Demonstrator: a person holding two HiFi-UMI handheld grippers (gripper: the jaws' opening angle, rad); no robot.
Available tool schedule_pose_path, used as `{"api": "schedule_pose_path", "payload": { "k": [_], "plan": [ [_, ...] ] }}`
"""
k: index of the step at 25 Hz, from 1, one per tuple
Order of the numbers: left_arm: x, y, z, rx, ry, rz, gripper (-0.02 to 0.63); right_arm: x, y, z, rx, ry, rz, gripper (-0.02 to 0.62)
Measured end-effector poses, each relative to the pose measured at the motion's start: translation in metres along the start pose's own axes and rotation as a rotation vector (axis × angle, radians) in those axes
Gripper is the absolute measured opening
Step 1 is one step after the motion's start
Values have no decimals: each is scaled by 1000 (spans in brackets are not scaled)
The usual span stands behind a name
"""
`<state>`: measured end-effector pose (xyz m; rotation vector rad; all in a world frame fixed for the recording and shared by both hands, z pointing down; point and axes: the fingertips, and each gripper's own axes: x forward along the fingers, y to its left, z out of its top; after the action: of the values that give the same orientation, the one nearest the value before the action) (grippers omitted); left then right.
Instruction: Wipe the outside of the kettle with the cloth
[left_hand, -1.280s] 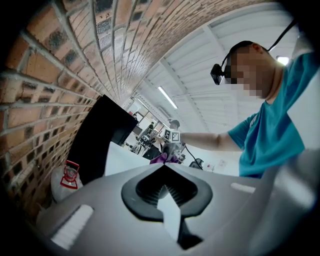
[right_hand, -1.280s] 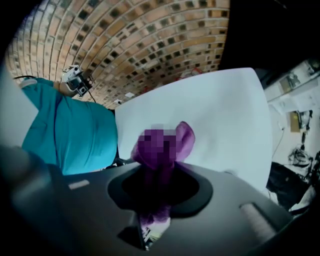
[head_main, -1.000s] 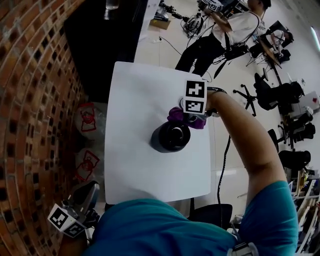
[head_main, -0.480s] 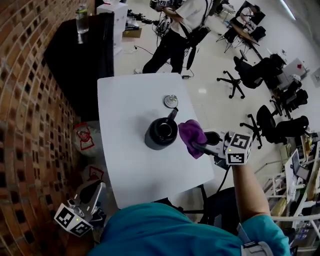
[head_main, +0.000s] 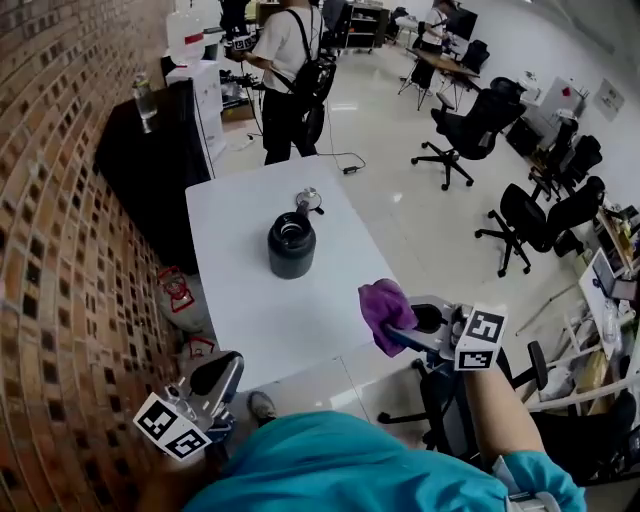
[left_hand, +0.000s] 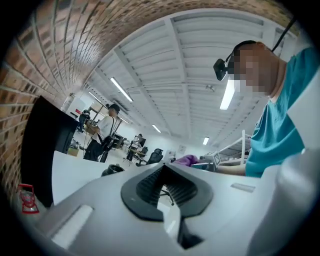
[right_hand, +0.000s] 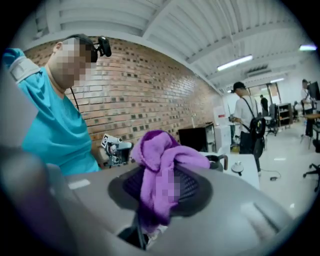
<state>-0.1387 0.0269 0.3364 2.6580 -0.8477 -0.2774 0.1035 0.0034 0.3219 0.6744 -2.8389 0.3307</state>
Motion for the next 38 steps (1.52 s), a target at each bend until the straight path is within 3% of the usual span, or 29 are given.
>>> {"api": "schedule_pose_path", "payload": {
  "k": [3, 8, 12, 16, 24, 30, 38],
  "plan": [
    [-5, -65, -39, -5, -4, 27, 2, -56, 34, -22, -29, -56, 4, 95],
    [-19, -188, -100, -87, -27, 109, 2, -139, 97, -70, -43, -84, 65, 95],
    [-35, -260, -99, -59, -21, 168, 2, -179, 149, -89, -38, -97, 157, 95],
    [-46, -308, -93, 4, -7, 193, 2, -212, 182, -97, -35, -124, 180, 95],
    [-87, -344, -87, 69, -25, 216, 2, -222, 237, -125, 23, -132, 165, 95],
    [-135, -333, -96, 79, -16, 231, 2, -198, 268, -124, 27, -151, 123, 94],
    [-160, -323, -92, 80, -16, 201, 2, -166, 293, -119, -16, -122, 79, 89]
  ]
}}
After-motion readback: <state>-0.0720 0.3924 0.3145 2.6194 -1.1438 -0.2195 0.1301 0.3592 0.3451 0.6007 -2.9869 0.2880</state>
